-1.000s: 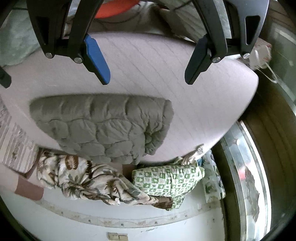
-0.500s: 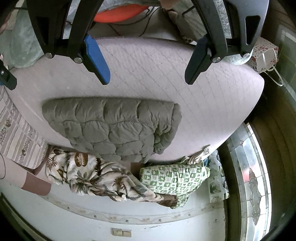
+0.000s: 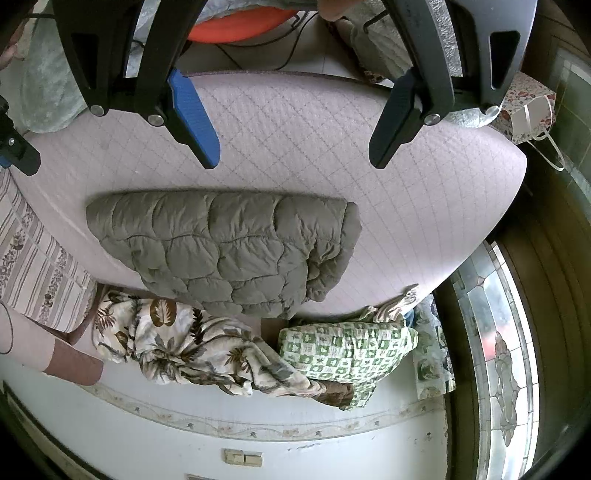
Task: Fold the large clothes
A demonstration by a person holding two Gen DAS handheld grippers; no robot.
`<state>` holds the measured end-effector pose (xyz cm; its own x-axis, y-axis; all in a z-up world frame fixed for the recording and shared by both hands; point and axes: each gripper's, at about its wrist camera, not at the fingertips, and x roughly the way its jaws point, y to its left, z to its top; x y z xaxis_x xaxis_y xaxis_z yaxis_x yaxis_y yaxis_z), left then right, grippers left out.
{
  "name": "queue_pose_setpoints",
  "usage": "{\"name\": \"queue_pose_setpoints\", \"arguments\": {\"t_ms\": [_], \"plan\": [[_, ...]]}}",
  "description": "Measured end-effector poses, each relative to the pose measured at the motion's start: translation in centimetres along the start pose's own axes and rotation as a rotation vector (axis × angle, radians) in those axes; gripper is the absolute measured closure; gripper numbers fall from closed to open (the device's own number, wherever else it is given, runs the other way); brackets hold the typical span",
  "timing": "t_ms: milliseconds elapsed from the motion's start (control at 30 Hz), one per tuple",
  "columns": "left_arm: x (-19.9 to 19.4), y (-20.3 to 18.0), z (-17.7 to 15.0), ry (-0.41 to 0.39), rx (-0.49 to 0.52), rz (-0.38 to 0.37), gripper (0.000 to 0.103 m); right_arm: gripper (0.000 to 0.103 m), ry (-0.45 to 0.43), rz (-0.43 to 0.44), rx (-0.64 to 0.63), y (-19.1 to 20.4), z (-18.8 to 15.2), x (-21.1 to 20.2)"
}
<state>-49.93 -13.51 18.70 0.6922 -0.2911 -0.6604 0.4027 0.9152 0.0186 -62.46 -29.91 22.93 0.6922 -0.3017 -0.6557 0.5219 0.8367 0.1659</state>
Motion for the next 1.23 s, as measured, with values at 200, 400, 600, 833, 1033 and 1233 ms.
{"name": "queue_pose_setpoints", "arguments": {"t_ms": [200,400,600,833,1033,1233], "plan": [[0.0,-0.2,0.1,-0.003,0.005,-0.003,0.020,0.000,0.013,0.001,-0.003,-0.2,-0.1,0.3],[-0.2,-0.3,0.2,-0.021,0.000,-0.026,0.020,0.000,0.020,0.001,-0.008,-0.3,-0.1,0.7],[-0.3,-0.4,0.4,-0.043,0.000,-0.041,0.020,0.000,0.031,0.001,-0.010,-0.5,0.0,1.1],[0.1,-0.6,0.6,-0.032,0.011,-0.037,0.020,0.000,0.039,-0.007,-0.014,-0.6,0.4,1.7],[1.0,-0.8,0.8,-0.015,0.017,-0.038,0.020,0.000,0.058,-0.015,-0.013,-0.6,0.7,2.5],[2.5,-0.9,1.0,0.022,0.011,-0.036,0.020,0.000,0.096,-0.014,-0.008,-0.6,0.8,4.0]]}}
